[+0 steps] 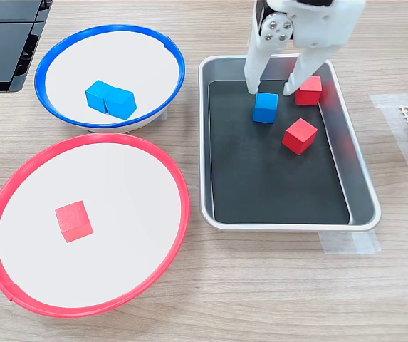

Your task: Move six blocks from tray to matching dishes

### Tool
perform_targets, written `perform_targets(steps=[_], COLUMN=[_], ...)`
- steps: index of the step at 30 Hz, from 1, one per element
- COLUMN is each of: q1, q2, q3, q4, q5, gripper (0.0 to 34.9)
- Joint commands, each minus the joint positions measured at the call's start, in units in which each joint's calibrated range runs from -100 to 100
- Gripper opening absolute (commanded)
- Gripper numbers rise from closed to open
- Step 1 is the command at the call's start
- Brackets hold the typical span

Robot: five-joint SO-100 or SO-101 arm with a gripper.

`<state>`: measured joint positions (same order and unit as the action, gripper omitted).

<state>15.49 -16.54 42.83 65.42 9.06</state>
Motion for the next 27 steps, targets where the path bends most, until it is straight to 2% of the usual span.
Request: perform_targets(steps=[1, 11, 13, 14, 15, 18, 22, 27], q1=[0.8, 0.6, -0.1, -0.6, -1.0, -2.1, -2.7, -0.6], q2=[0.5, 6.5, 7.8, 8.5, 9.2, 9.7, 10.5, 21.4], q3=[-1.7, 0.4, 1.5, 1.8, 1.6, -5.5, -25.7, -51.3], q4=[-0.2, -6.4, -8.3, -9.2, -9.1, -3.4, 6.4, 7.7], q5=[0.3, 0.6, 1.5, 2.0, 2.6, 2.6, 0.6, -4.8], gripper=[11.2, 10.7, 6.9, 0.4, 0.2, 0.0, 0.0, 0.0])
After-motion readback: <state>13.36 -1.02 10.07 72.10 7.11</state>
